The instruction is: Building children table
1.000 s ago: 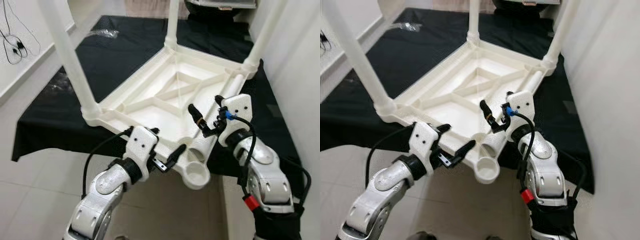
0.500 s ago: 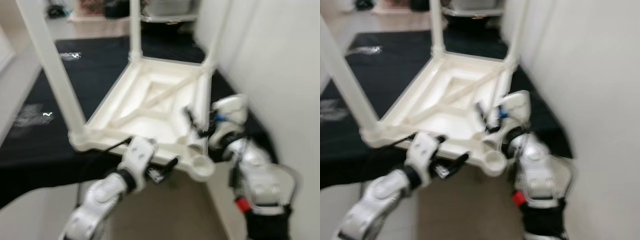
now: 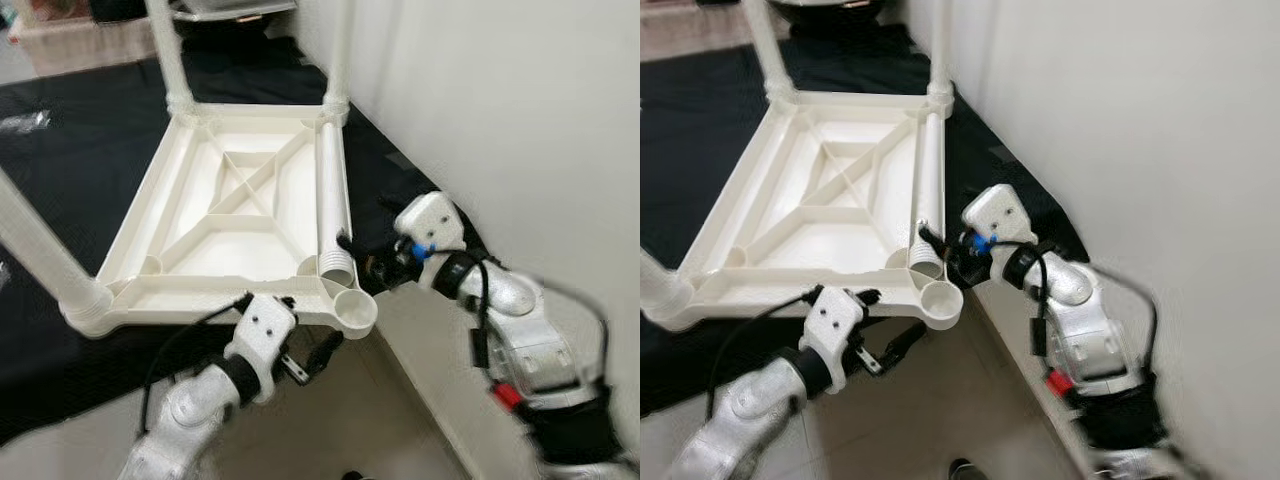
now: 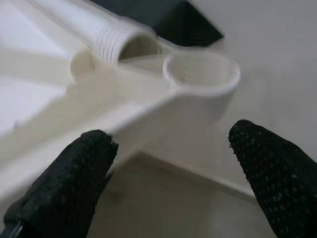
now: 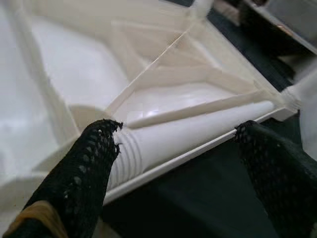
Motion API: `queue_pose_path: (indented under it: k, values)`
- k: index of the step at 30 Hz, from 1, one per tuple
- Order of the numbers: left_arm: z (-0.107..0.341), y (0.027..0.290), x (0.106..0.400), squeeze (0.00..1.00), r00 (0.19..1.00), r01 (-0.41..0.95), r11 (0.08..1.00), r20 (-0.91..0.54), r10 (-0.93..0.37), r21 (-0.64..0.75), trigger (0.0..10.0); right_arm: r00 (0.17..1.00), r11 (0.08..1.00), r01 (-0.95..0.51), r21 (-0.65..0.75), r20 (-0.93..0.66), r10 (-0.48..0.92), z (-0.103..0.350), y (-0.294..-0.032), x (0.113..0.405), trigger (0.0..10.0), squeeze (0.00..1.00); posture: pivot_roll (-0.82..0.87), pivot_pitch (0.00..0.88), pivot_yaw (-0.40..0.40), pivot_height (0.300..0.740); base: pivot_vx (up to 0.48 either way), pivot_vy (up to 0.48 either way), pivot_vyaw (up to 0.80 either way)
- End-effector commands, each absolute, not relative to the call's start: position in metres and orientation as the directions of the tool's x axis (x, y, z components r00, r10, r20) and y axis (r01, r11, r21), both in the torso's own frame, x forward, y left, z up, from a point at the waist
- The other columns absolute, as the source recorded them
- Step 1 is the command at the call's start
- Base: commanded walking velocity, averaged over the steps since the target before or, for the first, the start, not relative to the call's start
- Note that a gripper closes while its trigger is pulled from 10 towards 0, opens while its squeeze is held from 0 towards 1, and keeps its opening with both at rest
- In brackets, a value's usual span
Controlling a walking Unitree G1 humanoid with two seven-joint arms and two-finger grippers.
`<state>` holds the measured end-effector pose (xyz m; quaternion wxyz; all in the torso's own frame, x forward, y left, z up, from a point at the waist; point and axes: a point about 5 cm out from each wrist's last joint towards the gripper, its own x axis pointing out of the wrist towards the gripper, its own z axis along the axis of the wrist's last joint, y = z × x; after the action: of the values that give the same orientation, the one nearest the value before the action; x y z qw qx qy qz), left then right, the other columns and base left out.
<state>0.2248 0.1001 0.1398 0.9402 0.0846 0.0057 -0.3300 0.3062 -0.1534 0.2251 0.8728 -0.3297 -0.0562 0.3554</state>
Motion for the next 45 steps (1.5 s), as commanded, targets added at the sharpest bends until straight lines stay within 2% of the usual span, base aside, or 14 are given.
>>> queue_pose_path:
  k: [1,2,3,4,9,16,25,30,34,38,45]
  values:
    - [0.127,0.106,0.213,0.0,0.797,0.604,0.779,-0.128,-0.59,0.168,10.0,0.665,0.367,-0.639,-0.676,-0.247,0.704,0.217,-0.143,0.303,10.0,0.0,-0.04,0.204,-0.01,0.74,0.0,0.0,0.0]
    - [0.127,0.106,0.213,0.0,0.797,0.604,0.779,-0.128,-0.59,0.168,10.0,0.665,0.367,-0.639,-0.676,-0.247,0.704,0.217,-0.143,0.303,10.0,0.0,-0.04,0.204,-0.01,0.74,0.0,0.0,0.0]
    - [0.126,0.11,0.203,0.0,0.812,0.583,0.789,-0.126,-0.57,0.191,10.0,0.644,0.284,-0.65,-0.705,-0.313,0.699,0.214,-0.143,0.303,10.0,0.0,-0.03,0.208,-0.01,0.74,0.0,0.0,0.0]
    - [0.126,0.112,0.196,0.0,0.831,0.556,0.802,-0.115,-0.544,0.218,10.0,0.643,0.251,-0.648,-0.719,-0.34,0.686,0.212,-0.142,0.306,10.0,0.0,-0.03,0.208,-0.01,0.74,0.0,0.0,0.0]
    - [0.128,0.116,0.183,0.0,0.883,0.468,0.845,-0.097,-0.46,0.259,10.0,0.668,0.219,-0.625,-0.749,-0.368,0.647,0.208,-0.135,0.317,10.0,0.0,-0.02,0.221,-0.009,0.74,0.0,0.0,0.0]
    - [0.128,0.112,0.178,0.0,0.887,0.461,0.848,-0.099,-0.452,0.262,10.0,0.69,0.201,-0.609,-0.767,-0.387,0.612,0.212,-0.137,0.326,10.0,0.0,-0.02,0.222,-0.011,0.74,0.0,0.0,0.0]
    - [0.127,0.109,0.178,0.0,0.877,0.479,0.845,-0.105,-0.468,0.237,10.0,0.7,0.108,-0.622,-0.776,-0.488,0.522,0.213,-0.151,0.328,10.0,0.0,-0.03,0.227,-0.016,0.74,0.0,0.0,0.0]
    - [0.127,0.109,0.178,0.0,0.878,0.478,0.845,-0.106,-0.466,0.239,10.0,0.722,0.106,-0.604,-0.79,-0.486,0.492,0.216,-0.154,0.331,10.0,0.0,-0.03,0.226,-0.015,0.74,0.0,0.0,0.0]
    - [0.127,0.109,0.18,0.0,0.875,0.484,0.842,-0.107,-0.473,0.237,10.0,0.765,0.181,-0.566,-0.804,-0.431,0.479,0.225,-0.149,0.334,10.0,0.0,-0.03,0.225,-0.015,0.74,0.0,0.0,0.0]
    - [0.127,0.109,0.18,0.0,0.874,0.486,0.841,-0.107,-0.475,0.236,10.0,0.764,0.231,-0.572,-0.787,-0.408,0.499,0.226,-0.143,0.333,10.0,0.0,-0.03,0.225,-0.015,0.74,0.0,0.0,0.0]
    - [0.127,0.109,0.181,0.0,0.873,0.486,0.841,-0.105,-0.475,0.237,10.0,0.771,0.22,-0.566,-0.794,-0.416,0.482,0.228,-0.147,0.334,10.0,0.0,-0.03,0.226,-0.018,0.74,0.0,0.0,0.0]
